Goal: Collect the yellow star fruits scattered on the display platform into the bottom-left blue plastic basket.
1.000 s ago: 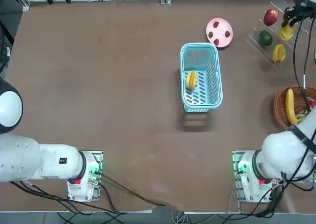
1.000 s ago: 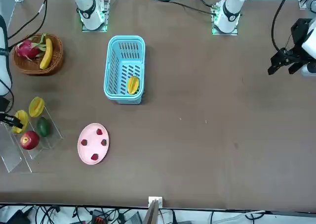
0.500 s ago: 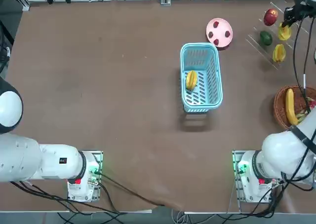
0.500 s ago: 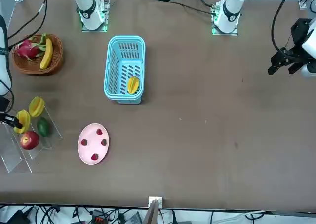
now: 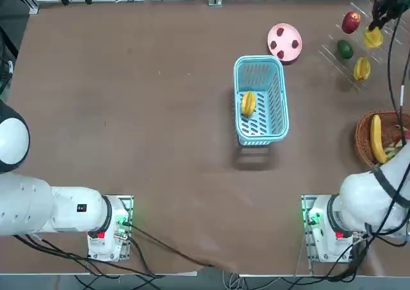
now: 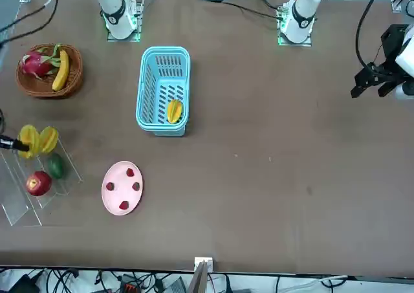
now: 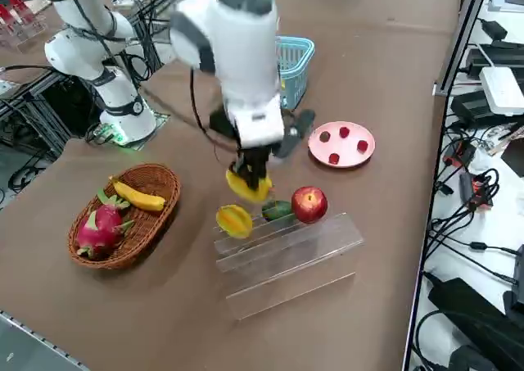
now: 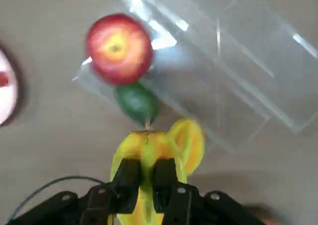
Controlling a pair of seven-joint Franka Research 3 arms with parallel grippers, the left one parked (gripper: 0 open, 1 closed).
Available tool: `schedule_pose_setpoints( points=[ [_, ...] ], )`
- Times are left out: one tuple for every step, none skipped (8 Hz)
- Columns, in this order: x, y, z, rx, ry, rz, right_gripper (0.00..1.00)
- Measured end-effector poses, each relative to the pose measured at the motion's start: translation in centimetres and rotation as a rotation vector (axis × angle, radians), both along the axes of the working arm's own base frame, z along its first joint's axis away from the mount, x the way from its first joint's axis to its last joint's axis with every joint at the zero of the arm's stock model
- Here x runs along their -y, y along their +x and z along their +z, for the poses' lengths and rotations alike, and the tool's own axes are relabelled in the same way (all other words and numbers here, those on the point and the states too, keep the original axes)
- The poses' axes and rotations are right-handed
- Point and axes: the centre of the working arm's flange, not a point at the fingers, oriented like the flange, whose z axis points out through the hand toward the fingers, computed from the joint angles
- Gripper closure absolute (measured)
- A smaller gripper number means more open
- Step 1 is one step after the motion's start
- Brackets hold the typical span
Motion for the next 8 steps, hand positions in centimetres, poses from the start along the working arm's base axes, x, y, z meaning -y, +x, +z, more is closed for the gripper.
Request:
schedule_pose_setpoints(
  points=[
    [-4.1, -0.3, 2.1, -0.049, 0.005, -0.039, 0.81],
    [-9.2, -0.7, 3.5, -0.108, 0.004, -0.068, 0.81],
    [-14.8, -1.0, 4.5, -0.152, -0.003, -0.102, 0.81],
    [-20.5, -1.5, 5.2, -0.175, -0.005, -0.151, 0.81],
    [-25.6, -2.4, 5.6, -0.190, 0.007, -0.193, 0.81],
    [-30.2, -3.7, 5.8, -0.206, 0.005, -0.221, 0.81],
    [-34.2, -5.1, 5.9, -0.216, -0.015, -0.248, 0.81],
    [-38.1, -6.5, 6.0, -0.218, -0.039, -0.276, 0.81]
  ],
)
